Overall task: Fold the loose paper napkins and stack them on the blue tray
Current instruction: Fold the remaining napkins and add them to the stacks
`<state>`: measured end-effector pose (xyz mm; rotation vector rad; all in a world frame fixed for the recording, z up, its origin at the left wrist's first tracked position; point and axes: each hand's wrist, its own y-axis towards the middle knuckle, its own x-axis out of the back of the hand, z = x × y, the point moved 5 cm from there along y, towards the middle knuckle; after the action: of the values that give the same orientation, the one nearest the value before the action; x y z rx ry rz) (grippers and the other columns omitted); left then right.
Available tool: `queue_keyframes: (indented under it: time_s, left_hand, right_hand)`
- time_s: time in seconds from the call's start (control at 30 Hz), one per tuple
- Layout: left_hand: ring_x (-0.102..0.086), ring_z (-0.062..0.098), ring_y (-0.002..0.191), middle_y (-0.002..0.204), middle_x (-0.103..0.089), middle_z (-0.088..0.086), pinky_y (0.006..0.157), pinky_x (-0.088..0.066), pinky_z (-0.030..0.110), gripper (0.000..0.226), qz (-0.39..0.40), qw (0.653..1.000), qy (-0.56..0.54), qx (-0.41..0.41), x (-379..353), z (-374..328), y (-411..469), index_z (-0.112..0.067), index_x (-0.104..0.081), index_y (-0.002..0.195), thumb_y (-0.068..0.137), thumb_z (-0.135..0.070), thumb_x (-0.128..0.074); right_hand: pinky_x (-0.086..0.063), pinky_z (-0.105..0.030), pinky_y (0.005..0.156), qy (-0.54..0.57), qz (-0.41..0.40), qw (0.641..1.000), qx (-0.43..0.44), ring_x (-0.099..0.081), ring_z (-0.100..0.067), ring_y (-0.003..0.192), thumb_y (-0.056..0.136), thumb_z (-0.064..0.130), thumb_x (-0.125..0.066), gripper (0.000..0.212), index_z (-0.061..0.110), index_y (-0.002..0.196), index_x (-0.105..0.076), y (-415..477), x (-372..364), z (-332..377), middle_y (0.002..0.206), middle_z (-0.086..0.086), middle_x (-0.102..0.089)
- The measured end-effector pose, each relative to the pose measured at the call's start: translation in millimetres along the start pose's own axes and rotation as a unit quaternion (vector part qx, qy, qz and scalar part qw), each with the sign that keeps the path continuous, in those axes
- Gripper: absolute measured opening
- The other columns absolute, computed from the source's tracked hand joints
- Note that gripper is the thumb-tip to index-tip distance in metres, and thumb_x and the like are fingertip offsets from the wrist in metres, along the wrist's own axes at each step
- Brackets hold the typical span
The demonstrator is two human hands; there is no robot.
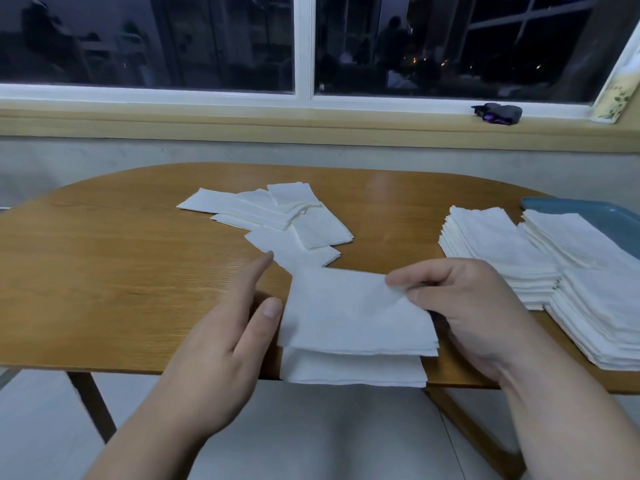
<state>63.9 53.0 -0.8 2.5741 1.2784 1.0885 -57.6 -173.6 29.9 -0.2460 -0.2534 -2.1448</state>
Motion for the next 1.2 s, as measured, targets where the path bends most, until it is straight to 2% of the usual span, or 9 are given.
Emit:
queue_keyframes:
  time_s: [0.1,0.27,0.37,0.43,0.53,0.67,0.9,1.1,1.2]
  left_hand:
    - [-0.058,0.008,0.087,0.091,-0.063,-0.010,0.075,-0.043,0.019,0.051,0.023,0.999,0.023,0.004,-4,0,2,-0.062,-0.028,0.140,0.090,-0.071,-0.029]
    - [-0.053,0.002,0.102,0.094,-0.059,-0.019,0.076,-0.040,0.016,0.019,0.043,0.993,0.112,-0.011,-9,-1,4,-0.053,-0.066,0.108,0.091,-0.047,-0.058]
    - [-0.051,-0.001,0.104,0.097,-0.057,-0.022,0.079,-0.041,0.016,0.012,0.049,0.991,0.124,0.001,-11,2,4,-0.049,-0.072,0.095,0.086,-0.043,-0.066]
    - [-0.050,-0.003,0.105,0.099,-0.054,-0.026,0.080,-0.040,0.015,0.013,0.046,0.989,0.140,-0.002,-12,2,4,-0.047,-0.073,0.096,0.085,-0.045,-0.066]
    - [-0.048,-0.004,0.103,0.098,-0.051,-0.027,0.080,-0.039,0.015,0.013,0.041,0.987,0.153,-0.007,-12,2,5,-0.047,-0.072,0.097,0.085,-0.046,-0.065]
    - [-0.048,-0.003,0.101,0.096,-0.050,-0.026,0.083,-0.040,0.017,0.016,0.038,0.986,0.162,-0.007,-7,2,4,-0.047,-0.072,0.098,0.084,-0.048,-0.066]
    - [-0.045,-0.001,0.103,0.090,-0.051,-0.021,0.085,-0.038,0.016,0.018,0.035,0.984,0.175,0.017,5,9,3,-0.050,-0.070,0.101,0.085,-0.052,-0.063]
    - [-0.046,0.000,0.101,0.089,-0.052,-0.020,0.088,-0.041,0.022,0.018,0.005,0.984,0.176,0.034,18,17,7,-0.049,-0.071,0.101,0.085,-0.050,-0.063]
    - [-0.045,-0.003,0.101,0.090,-0.051,-0.021,0.088,-0.040,0.021,0.017,-0.008,0.985,0.169,0.040,21,20,10,-0.049,-0.071,0.099,0.085,-0.049,-0.063]
  right_hand:
    - [-0.055,-0.040,0.093,-0.043,0.020,0.999,-0.007,-0.072,-0.024,0.090,0.087,-0.011,-0.057,0.046,0.027,0.082,-0.082,2,-4,-10,0.089,-0.002,-0.078]
    - [-0.053,-0.023,0.067,-0.106,0.038,0.994,-0.011,-0.069,-0.027,0.083,0.090,-0.005,-0.054,0.051,0.036,0.077,-0.080,2,-8,-15,0.082,0.000,-0.076]
    - [-0.058,-0.044,0.082,-0.183,0.042,0.982,-0.012,-0.067,-0.037,0.093,0.090,0.003,-0.052,0.051,0.047,0.080,-0.077,3,-13,-21,0.089,-0.007,-0.076]
    - [-0.059,-0.042,0.081,-0.235,0.039,0.971,-0.006,-0.069,-0.026,0.089,0.089,0.008,-0.051,0.047,0.046,0.080,-0.076,2,-15,-22,0.090,0.003,-0.076]
    - [-0.047,-0.017,0.067,-0.314,0.042,0.948,0.039,-0.060,0.001,0.082,0.090,0.009,-0.051,0.039,0.043,0.083,-0.071,-2,-19,-18,0.102,0.029,-0.063]
    - [-0.043,-0.018,0.071,-0.379,0.029,0.922,0.070,-0.053,0.005,0.088,0.091,0.022,-0.057,0.022,0.040,0.093,-0.069,0,-20,-19,0.106,0.031,-0.048]
    - [-0.044,-0.017,0.064,-0.368,-0.004,0.929,0.040,-0.055,0.001,0.080,0.093,0.029,-0.057,0.016,0.034,0.087,-0.071,53,-46,0,0.094,0.025,-0.056]
    - [-0.057,-0.036,0.072,-0.396,-0.049,0.917,-0.009,-0.063,-0.016,0.081,0.090,0.034,-0.057,0.015,0.026,0.092,-0.070,121,-56,6,0.090,0.006,-0.069]
    - [-0.043,-0.031,0.059,-0.416,-0.066,0.906,-0.039,-0.060,-0.022,0.069,0.086,0.032,-0.056,0.027,0.013,0.095,-0.071,145,-59,-3,0.084,-0.004,-0.070]
